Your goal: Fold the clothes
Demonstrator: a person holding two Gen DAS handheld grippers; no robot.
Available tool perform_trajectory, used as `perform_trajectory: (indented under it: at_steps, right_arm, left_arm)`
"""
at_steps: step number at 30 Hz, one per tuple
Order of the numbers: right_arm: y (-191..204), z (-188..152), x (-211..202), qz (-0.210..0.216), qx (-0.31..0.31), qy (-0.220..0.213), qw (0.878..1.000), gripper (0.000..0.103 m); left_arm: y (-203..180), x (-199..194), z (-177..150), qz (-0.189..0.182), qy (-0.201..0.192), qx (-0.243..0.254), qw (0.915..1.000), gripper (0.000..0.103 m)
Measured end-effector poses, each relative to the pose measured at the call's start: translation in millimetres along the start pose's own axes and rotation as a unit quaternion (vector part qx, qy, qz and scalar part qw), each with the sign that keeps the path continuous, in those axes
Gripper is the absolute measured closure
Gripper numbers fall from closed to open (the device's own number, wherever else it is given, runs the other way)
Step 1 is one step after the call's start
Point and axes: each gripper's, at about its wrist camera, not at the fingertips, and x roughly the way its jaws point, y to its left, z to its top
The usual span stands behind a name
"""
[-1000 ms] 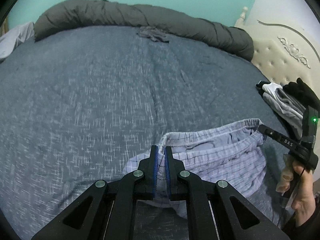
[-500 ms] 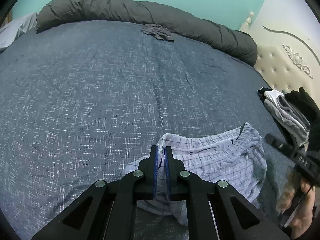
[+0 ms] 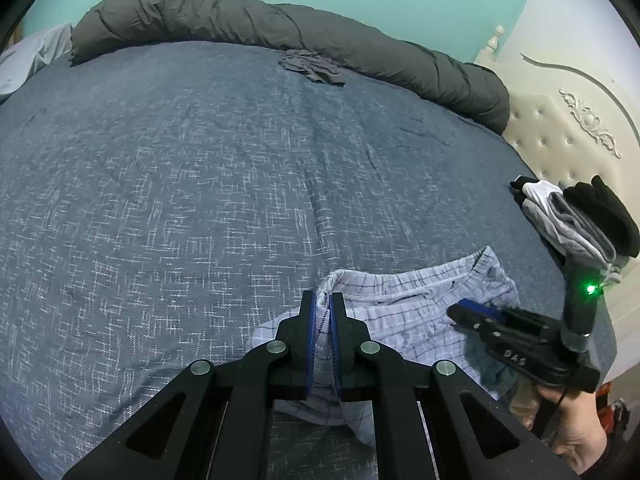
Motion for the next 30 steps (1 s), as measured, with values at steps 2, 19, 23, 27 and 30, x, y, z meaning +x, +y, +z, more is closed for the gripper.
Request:
perform_trajectory:
  at_steps: [2, 19, 23, 27, 30]
  right_arm:
    - [0, -1, -4, 0.0, -0.003, -0.007, 1.0, 0.098]
    - [-70, 12, -70, -0.007, 0.094, -0.102, 0.99, 0.099]
    - [-98, 10, -86, -0.021, 0.117, -0.115, 0.986, 0.099]
    - [-120, 4, -99, -0.035, 0.133, -0.125, 0.983, 0.099]
    - [-132, 1, -104, -0.041, 0.139, -0.128, 0.981, 0.099]
  left_arm:
    - [0, 0, 1, -0.002, 0.0, -0.001, 1.0, 0.095]
    - [13, -5, 9, 0.003, -0.013, -0.034, 0.9993, 0.062]
    - [13, 5, 11, -0.003, -0.001, -0.042, 0.9991, 0.061]
    - [6, 21, 14, -0.012, 0.018, -0.043, 0.9988, 0.059]
    - [1, 32, 14, -0.021, 0.028, -0.046, 0.9983, 0.058]
